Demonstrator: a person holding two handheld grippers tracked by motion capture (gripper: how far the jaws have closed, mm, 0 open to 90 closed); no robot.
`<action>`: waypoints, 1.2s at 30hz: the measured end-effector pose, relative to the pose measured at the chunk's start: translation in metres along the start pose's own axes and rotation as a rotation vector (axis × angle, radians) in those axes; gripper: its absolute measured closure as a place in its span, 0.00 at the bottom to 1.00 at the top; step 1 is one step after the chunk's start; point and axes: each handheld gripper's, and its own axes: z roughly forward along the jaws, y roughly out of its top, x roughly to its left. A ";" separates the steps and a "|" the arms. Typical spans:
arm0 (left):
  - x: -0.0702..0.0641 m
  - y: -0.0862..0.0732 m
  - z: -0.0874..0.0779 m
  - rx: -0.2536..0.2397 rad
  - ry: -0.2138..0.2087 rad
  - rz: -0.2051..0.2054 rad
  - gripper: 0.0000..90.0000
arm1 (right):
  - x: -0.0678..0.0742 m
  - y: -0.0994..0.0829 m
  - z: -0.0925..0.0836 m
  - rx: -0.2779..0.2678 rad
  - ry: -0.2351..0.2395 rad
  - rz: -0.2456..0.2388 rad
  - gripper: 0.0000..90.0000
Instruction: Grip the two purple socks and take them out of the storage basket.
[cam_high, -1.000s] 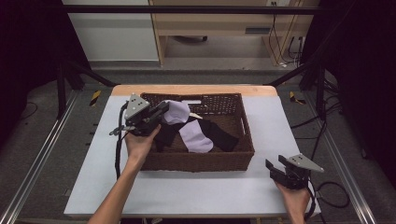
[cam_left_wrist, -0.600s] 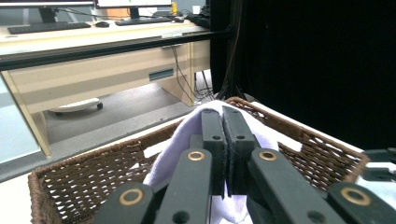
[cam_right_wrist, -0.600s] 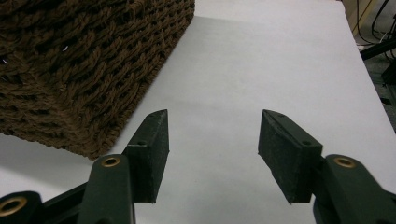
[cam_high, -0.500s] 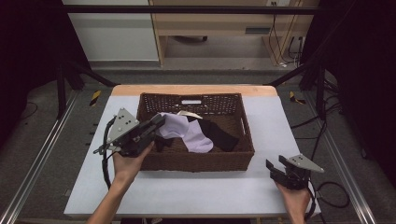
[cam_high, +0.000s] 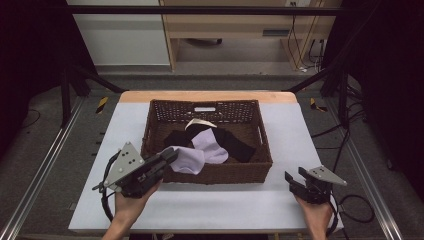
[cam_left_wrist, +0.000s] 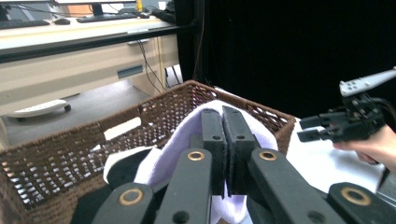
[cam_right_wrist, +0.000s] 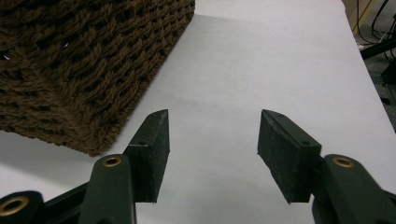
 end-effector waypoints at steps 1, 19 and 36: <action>0.000 0.000 0.000 0.000 0.000 0.000 0.97 | 0.000 0.000 0.000 0.000 0.000 0.000 0.49; -0.010 -0.077 0.010 0.242 -0.046 -0.043 0.97 | 0.003 -0.002 0.001 0.013 0.003 -0.008 0.49; -0.005 -0.124 0.041 0.411 -0.020 -0.064 0.84 | 0.000 -0.005 0.002 0.024 0.005 0.003 0.48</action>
